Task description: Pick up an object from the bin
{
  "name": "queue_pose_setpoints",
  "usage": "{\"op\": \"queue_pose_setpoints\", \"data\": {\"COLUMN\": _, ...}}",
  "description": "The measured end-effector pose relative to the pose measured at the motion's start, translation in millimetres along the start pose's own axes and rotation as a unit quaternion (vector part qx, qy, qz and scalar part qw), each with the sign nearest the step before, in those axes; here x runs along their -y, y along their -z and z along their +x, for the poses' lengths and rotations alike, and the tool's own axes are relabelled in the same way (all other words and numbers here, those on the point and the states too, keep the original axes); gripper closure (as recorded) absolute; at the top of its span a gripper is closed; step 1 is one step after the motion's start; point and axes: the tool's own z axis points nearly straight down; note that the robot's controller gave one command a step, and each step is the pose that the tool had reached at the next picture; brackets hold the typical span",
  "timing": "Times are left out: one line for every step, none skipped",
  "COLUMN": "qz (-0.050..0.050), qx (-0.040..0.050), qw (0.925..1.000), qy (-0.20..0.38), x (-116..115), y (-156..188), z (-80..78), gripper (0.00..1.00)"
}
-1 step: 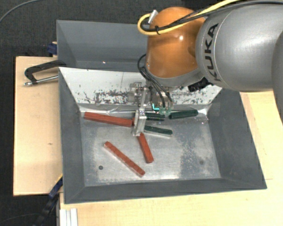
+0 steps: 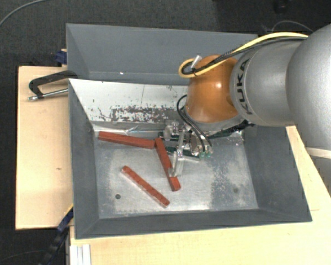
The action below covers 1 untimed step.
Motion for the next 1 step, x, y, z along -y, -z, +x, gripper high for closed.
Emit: {"op": "queue_pose_setpoints", "data": {"qz": 0.002, "qx": 0.0001, "qw": 1.0, "qy": -0.006, "x": 125.4, "y": 17.9, "z": 45.2, "gripper": 0.0}}
